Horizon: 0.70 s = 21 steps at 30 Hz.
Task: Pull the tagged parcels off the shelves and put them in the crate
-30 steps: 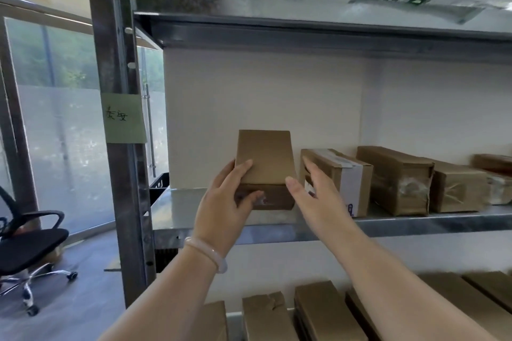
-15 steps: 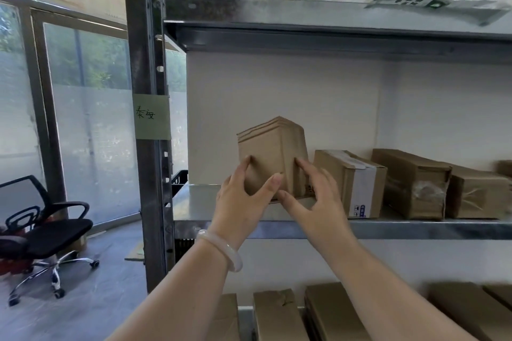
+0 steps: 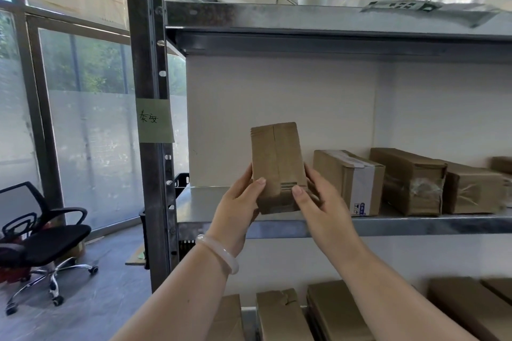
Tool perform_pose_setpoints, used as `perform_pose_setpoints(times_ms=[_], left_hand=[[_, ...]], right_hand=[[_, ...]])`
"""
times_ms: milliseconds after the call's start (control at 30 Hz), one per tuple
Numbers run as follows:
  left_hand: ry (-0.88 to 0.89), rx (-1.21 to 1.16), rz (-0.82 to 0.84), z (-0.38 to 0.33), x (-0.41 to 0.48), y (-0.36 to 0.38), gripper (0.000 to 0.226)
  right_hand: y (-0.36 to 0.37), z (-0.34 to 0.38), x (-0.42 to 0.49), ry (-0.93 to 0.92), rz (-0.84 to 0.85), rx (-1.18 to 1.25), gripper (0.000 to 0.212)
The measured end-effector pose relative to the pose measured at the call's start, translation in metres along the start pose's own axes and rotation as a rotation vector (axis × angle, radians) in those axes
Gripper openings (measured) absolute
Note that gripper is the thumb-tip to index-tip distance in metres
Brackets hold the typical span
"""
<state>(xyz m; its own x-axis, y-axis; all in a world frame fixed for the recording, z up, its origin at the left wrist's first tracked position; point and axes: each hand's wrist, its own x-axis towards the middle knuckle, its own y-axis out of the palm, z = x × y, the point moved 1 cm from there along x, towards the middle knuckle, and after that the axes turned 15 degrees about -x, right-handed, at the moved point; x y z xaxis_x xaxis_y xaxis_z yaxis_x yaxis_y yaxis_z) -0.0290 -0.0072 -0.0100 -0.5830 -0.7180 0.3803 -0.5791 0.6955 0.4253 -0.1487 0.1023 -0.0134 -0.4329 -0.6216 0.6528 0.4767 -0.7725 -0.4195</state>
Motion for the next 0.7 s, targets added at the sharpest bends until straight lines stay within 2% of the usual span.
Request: perform_pose_setpoints(times_ms=[67,133,200,300,367,433,500,567,633,700], left_hand=[[0.09,0.121,-0.049,0.0,0.002,-0.004,0.037],[0.139,0.204,-0.096,-0.003,0.002,-0.006,0.051],[0.134,0.257,-0.077,-0.006,0.002,-0.005,0.071],[0.075,0.225,-0.025,-0.008,0.002,0.0,0.084],[0.044,0.171,-0.047,-0.009,0.002,0.0,0.093],[0.017,0.111,-0.077,-0.006,0.005,-0.005,0.082],[-0.035,0.001,-0.102,-0.004,0.008,-0.009,0.059],[-0.074,-0.079,-0.124,-0.001,0.011,-0.011,0.047],[-0.09,-0.06,-0.12,0.003,0.015,-0.013,0.045],[-0.069,0.073,-0.118,0.005,0.019,-0.014,0.045]], right_hand=[[0.002,0.001,-0.001,-0.022,-0.007,-0.08,0.045],[0.004,0.002,-0.002,-0.043,0.009,-0.178,0.056],[0.006,0.003,-0.003,-0.087,0.02,-0.249,0.058],[0.009,0.007,-0.003,-0.131,0.036,-0.291,0.054],[0.01,0.006,-0.001,-0.122,0.052,-0.297,0.053],[0.009,0.003,0.003,-0.067,0.027,-0.298,0.053],[0.006,-0.003,0.007,0.02,-0.042,-0.302,0.053],[0.005,-0.01,0.011,0.123,-0.038,-0.183,0.048],[0.009,-0.017,0.013,0.197,0.014,-0.028,0.043],[0.011,-0.02,0.016,0.208,0.012,-0.028,0.044]])
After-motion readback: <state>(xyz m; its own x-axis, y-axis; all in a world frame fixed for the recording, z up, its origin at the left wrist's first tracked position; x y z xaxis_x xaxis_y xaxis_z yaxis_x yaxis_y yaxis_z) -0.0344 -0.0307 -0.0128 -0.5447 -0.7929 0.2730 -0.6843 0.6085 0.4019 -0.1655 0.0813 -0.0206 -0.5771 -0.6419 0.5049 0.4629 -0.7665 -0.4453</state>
